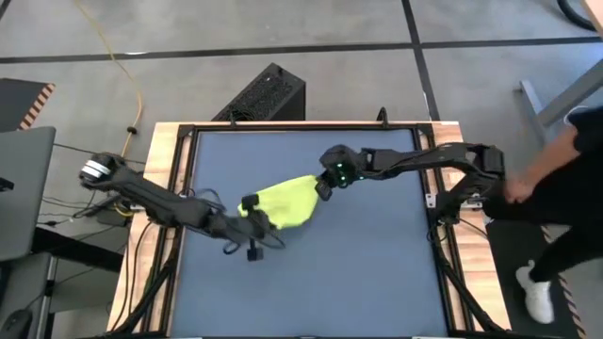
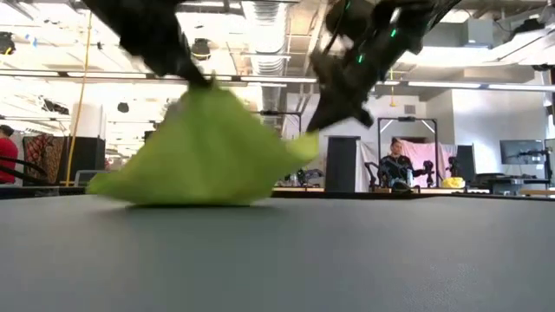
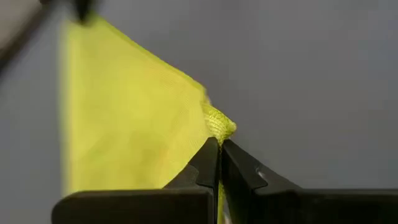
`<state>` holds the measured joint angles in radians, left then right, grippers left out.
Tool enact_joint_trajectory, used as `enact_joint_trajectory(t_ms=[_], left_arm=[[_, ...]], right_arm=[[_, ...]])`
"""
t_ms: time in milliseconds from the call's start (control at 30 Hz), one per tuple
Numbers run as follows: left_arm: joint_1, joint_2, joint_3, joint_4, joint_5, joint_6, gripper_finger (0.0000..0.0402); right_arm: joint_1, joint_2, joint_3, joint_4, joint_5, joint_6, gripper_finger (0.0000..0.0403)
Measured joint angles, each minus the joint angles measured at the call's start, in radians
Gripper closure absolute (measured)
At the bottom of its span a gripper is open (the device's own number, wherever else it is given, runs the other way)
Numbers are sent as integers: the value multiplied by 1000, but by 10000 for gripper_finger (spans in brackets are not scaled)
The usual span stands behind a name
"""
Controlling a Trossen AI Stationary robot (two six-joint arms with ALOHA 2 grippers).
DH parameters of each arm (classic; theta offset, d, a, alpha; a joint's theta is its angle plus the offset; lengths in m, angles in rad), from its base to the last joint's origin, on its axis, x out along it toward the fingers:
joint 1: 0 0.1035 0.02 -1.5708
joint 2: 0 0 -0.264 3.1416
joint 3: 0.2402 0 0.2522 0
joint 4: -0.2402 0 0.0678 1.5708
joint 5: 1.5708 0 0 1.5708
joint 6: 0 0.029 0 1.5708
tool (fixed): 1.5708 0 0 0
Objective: Roll towel
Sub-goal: Roll the green towel
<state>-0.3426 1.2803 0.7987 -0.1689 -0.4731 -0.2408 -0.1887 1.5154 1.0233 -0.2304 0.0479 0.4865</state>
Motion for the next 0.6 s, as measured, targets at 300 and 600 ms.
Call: enact_joint_trajectory(t_ms=[300,600], left_arm=[[15,-278,-2,5,-107,75,401],[38,-438,-2,-10,-28,238,401]], right_arm=[[49,-148,0,-32,69,176,389],[226,-223,0,-4,291,373,389]])
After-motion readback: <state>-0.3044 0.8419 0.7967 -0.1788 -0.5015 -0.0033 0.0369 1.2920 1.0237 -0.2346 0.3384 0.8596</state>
